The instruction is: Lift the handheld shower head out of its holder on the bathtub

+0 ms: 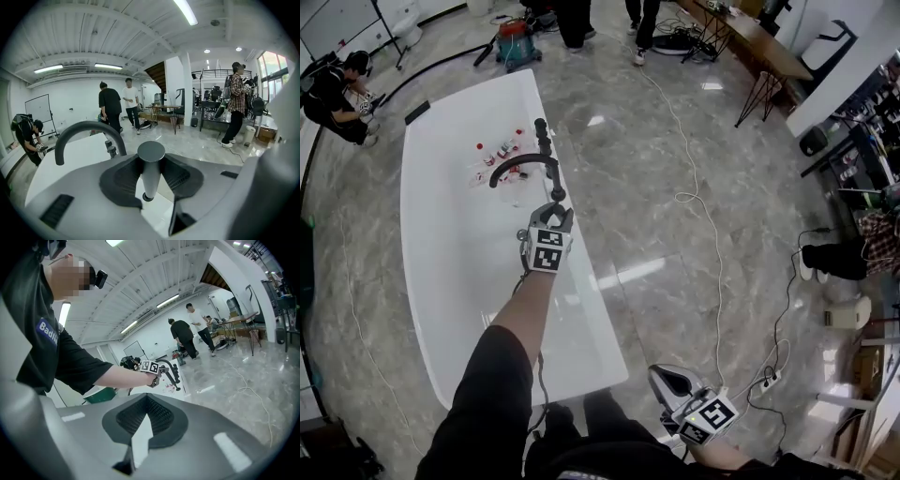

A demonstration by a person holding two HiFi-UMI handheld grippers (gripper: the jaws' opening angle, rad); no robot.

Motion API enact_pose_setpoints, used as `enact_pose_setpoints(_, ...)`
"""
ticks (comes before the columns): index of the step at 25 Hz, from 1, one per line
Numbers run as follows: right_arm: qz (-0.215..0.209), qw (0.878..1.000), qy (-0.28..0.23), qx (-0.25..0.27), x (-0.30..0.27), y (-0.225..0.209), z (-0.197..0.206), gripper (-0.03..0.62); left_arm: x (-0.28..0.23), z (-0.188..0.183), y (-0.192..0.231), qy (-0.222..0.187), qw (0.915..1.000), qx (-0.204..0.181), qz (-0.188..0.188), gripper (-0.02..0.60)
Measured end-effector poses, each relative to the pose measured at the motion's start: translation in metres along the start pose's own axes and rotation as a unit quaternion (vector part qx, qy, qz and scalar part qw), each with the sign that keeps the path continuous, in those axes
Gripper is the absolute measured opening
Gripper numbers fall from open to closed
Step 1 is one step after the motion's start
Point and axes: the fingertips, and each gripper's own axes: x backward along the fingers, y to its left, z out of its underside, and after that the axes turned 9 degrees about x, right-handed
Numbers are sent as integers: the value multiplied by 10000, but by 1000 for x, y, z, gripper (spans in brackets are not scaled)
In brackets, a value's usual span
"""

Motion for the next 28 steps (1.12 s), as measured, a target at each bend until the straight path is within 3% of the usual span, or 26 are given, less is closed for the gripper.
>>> enact_pose_setpoints(5,-69,9996,204,181,1,21,3,-8,37,-15,-9,-114,9999,-43,94,138)
enact_pose_setpoints(14,-251,9990,-49,374,0,64,-27,-8,105,-33,-30,-270,9992,-133,276,138)
enact_pose_setpoints(28,-504,9964,-316,607,13,133,-37,-8,225,-34,-67,-540,9967,-141,582,137)
